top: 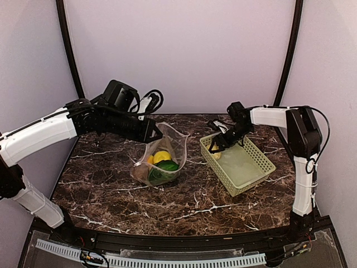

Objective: Place the food in the zip-top bag and seal the zipper
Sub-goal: Pick up the fake fruit from the bin, then place the fake fruit in the zipper food storage bag.

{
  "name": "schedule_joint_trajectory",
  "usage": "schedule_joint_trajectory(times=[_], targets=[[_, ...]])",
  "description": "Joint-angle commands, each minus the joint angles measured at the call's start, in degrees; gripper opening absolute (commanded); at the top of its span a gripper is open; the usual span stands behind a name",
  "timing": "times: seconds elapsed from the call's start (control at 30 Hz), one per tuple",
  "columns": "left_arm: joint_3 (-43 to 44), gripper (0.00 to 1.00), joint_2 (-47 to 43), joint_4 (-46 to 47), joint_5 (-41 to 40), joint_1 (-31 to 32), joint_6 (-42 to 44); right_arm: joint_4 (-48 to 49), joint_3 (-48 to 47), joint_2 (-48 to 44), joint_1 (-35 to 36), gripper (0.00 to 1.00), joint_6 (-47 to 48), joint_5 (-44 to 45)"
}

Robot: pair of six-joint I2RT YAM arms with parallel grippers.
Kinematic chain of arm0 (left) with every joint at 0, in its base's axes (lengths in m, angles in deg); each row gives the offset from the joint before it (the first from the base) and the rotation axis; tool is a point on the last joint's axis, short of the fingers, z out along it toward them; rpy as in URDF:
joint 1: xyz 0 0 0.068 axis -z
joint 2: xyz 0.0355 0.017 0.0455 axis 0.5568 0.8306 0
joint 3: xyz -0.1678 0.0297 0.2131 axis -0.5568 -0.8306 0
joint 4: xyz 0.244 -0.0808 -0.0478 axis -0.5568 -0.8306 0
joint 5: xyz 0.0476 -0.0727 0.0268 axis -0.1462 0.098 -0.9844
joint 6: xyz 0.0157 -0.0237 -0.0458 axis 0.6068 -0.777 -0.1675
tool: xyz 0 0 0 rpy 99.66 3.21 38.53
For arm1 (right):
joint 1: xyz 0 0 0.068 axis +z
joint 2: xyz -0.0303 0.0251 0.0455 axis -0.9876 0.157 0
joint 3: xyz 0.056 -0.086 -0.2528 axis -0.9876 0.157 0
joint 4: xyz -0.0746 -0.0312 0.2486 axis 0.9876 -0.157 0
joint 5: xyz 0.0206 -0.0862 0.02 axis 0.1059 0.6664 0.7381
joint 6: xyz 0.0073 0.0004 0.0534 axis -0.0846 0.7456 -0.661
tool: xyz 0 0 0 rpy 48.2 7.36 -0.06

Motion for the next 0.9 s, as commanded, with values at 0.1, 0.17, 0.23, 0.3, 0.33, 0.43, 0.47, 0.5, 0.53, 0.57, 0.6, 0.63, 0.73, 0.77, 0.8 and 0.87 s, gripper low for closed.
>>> schedule_joint_trajectory(times=[0.1, 0.17, 0.23, 0.3, 0.33, 0.43, 0.47, 0.5, 0.53, 0.57, 0.6, 0.63, 0.73, 0.77, 0.8, 0.87], targets=[[-1.6, 0.01, -0.9, 0.2, 0.1, -0.3, -0.3, -0.6, -1.0, -3.2, 0.0, 0.59, 1.6, 4.0], [-1.8, 0.01, -1.0, 0.2, 0.1, -0.3, -0.3, -1.1, -1.3, -5.3, -0.8, 0.57, 3.1, 5.4], [-1.9, 0.01, -1.1, 0.0, -0.1, -0.3, -0.3, -1.4, -1.5, -8.3, -2.2, 0.56, 4.4, 6.0], [-2.2, 0.01, -1.3, 0.2, -0.3, -0.3, -0.3, -1.5, -1.4, -12.0, -3.4, 0.55, 5.1, 4.6], [-2.4, 0.01, -1.4, 0.4, -0.3, -0.3, -0.3, -1.7, -1.4, -13.9, -3.7, 0.55, 5.6, 4.0], [-3.2, 0.01, -1.8, 1.1, -0.4, -0.3, -0.5, -3.0, -1.8, -19.3, -3.4, 0.55, 7.6, 1.4], [-3.3, 0.01, -1.9, 1.2, -0.4, -0.3, -0.6, -4.1, -2.4, -20.8, -3.3, 0.55, 7.9, 0.2], [-3.5, 0.01, -2.0, 1.2, -0.3, -0.3, -0.7, -5.0, -3.0, -22.2, -3.0, 0.55, 8.0, -1.1], [-3.5, 0.01, -2.0, 1.3, -0.3, -0.3, -0.8, -5.8, -3.8, -23.6, -2.8, 0.55, 8.0, -2.2], [-3.5, 0.01, -2.0, 1.1, -0.2, -0.3, -0.8, -6.4, -4.4, -24.9, -2.5, 0.55, 7.9, -3.4], [-3.5, 0.01, -2.0, 1.0, -0.1, -0.3, -0.8, -7.1, -5.0, -26.1, -2.1, 0.55, 7.8, -4.5], [-3.6, 0.01, -2.1, 1.1, -0.1, -0.3, -0.9, -7.5, -5.9, -27.2, -1.6, 0.55, 7.5, -6.0], [-4.1, 0.01, -2.4, 1.4, -0.2, -0.3, -0.9, -8.2, -7.7, -30.6, 1.1, 0.55, 8.0, -8.9], [-4.4, 0.01, -2.6, 1.8, -0.4, -0.3, -1.0, -8.1, -8.1, -31.6, 2.9, 0.55, 8.4, -9.6], [-4.6, 0.01, -2.7, 2.2, -0.3, -0.3, -1.1, -7.9, -8.4, -32.5, 4.4, 0.55, 9.0, -10.1], [-4.9, 0.01, -2.8, 2.5, -0.3, -0.3, -1.2, -7.3, -8.7, -34.2, 7.6, 0.56, 10.3, -11.1]])
